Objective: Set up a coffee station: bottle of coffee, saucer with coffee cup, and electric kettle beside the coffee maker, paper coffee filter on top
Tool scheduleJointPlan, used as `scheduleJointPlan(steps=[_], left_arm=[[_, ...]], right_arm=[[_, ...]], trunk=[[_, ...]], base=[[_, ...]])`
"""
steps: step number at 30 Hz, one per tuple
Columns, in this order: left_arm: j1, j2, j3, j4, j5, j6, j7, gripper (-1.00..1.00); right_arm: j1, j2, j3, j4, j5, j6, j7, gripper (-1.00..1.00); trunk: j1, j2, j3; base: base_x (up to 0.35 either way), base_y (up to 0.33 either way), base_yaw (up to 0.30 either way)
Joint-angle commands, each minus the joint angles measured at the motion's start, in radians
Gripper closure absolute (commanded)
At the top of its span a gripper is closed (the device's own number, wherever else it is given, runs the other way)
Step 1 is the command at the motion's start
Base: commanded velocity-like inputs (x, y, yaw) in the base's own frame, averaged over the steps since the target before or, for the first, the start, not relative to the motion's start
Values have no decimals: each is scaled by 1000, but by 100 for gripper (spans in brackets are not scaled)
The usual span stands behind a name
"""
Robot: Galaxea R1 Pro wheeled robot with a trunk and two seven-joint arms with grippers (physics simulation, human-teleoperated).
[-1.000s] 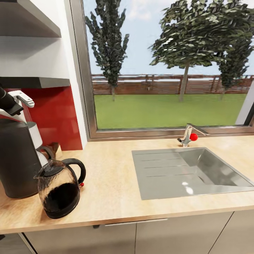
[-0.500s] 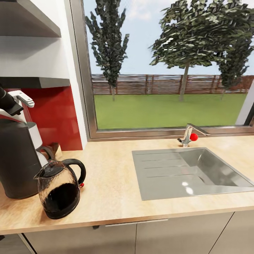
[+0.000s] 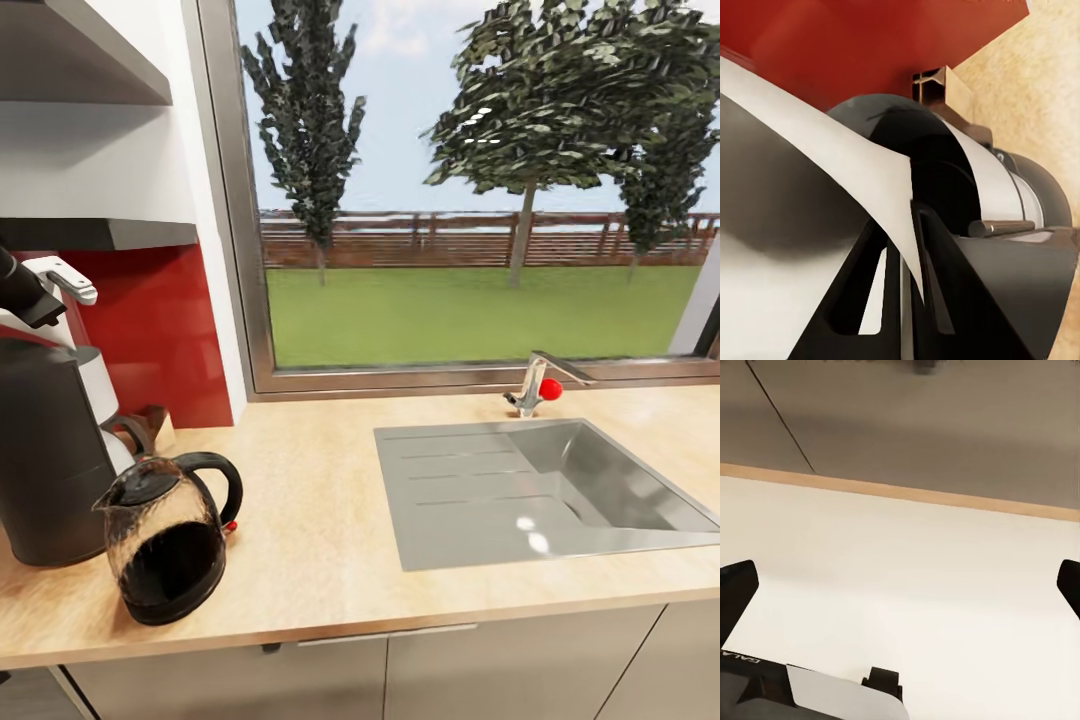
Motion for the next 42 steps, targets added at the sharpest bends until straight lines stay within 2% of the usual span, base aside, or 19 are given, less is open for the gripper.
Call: scheduleJointPlan(steps=[1, 42], left_arm=[[-3, 1, -4, -2, -7, 2, -7, 100], [-3, 1, -6, -1, -7, 2, -7, 100]], right_arm=[[-1, 0, -1, 1, 7, -3, 1, -100], [-1, 0, -1, 0, 7, -3, 2, -100]], trunk=[[0, -1, -1], [0, -1, -11]], base=[[49, 0, 0], [3, 0, 0]])
